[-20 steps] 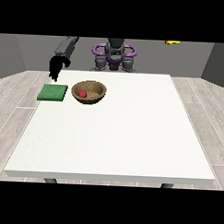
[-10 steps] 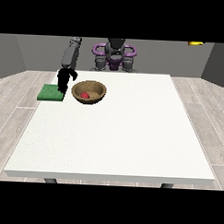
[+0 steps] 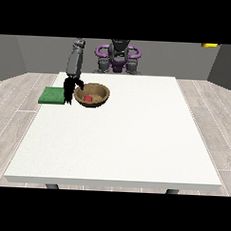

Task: Pick the cup and pour the ball into the bowl, then pick the bowl and place it on the pad

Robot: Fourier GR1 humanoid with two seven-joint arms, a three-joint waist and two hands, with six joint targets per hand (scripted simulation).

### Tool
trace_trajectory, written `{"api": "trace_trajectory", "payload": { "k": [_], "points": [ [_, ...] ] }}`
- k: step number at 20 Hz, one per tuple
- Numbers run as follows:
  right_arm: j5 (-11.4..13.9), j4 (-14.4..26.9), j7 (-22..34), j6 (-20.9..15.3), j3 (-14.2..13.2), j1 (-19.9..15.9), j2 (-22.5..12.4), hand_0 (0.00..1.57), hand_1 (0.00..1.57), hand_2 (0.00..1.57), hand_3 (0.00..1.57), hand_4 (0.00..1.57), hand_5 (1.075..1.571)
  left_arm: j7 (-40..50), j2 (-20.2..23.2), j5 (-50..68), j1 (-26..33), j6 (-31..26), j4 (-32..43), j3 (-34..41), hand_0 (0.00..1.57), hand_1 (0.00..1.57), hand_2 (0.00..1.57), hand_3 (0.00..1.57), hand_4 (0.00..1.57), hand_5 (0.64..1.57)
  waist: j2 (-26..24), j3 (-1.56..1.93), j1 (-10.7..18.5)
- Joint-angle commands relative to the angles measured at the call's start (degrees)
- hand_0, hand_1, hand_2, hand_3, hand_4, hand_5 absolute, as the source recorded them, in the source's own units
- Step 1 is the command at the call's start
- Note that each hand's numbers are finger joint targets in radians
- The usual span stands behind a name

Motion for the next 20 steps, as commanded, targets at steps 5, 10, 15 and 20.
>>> {"api": "trace_trajectory", "payload": {
  "k": [5,10,15,20],
  "points": [
    [-0.71,7.34,-2.27,1.65,-1.1,-5.73,-4.01,0.0,0.0,0.0,0.0,0.45,1.544,2.55,3.99,4.14,1.13,-1.55,-3.83,1.73,0.0,0.0,0.0,0.0,1.01,1.542,2.94,0.04,-0.13],
    [0.48,8.03,-4.37,-0.03,1.21,-6.57,0.1,0.0,0.0,0.0,0.0,0.44,1.547,2.31,4.22,4.37,1.94,0.19,-4.66,2.23,0.0,0.0,0.0,0.0,1.02,1.536,3.35,0.03,-1.05],
    [1.15,7.98,-5.26,-3.94,2.02,-8.32,2.17,0.0,0.0,0.0,0.0,0.48,1.547,0.96,6.95,6.51,3.41,-2.82,-2.96,4.06,0.0,0.0,0.0,0.0,1.02,1.54,3.54,0.0,-0.71],
    [3.02,11.98,-0.29,-10.76,0.18,-3.53,-3.87,1.57,1.57,1.57,0.79,0.84,1.487,2.0,7.97,9.3,0.29,-3.97,-4.76,4.83,0.0,0.0,0.0,0.0,1.02,1.536,8.02,-0.01,1.74]
  ]
}}
